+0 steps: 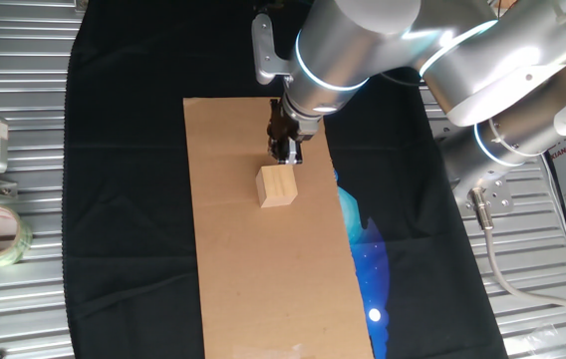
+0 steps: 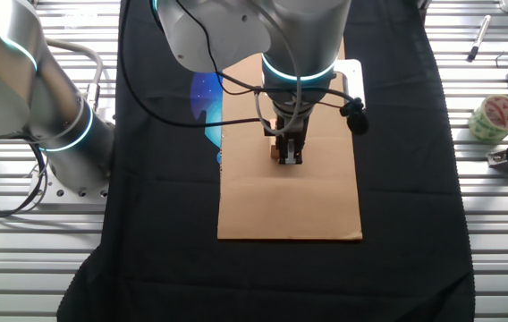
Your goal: Use the gripper to push the small block from left to right
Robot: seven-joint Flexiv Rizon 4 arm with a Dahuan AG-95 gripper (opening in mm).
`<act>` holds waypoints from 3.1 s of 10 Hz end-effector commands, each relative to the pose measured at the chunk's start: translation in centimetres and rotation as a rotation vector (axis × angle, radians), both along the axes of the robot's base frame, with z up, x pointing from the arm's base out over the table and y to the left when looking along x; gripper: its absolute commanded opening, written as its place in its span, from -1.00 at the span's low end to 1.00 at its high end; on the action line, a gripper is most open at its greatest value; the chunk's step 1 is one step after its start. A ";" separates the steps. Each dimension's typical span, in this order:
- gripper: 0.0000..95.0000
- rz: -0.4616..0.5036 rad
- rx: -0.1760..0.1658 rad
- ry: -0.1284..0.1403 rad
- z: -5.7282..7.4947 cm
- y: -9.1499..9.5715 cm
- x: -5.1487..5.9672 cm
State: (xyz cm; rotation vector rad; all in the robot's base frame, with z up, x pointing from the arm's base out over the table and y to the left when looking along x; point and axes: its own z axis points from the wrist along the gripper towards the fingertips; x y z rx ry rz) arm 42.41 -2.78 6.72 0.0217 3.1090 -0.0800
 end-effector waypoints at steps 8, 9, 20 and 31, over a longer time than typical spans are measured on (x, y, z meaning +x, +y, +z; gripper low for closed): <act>-1.00 0.002 -0.005 -0.008 -0.9 -0.3 0.0; -1.00 0.001 -0.006 -0.010 -1.1 -0.3 0.0; -1.00 0.000 -0.007 -0.023 -2.0 0.0 0.0; -1.00 -0.010 -0.005 -0.036 -2.4 0.6 0.1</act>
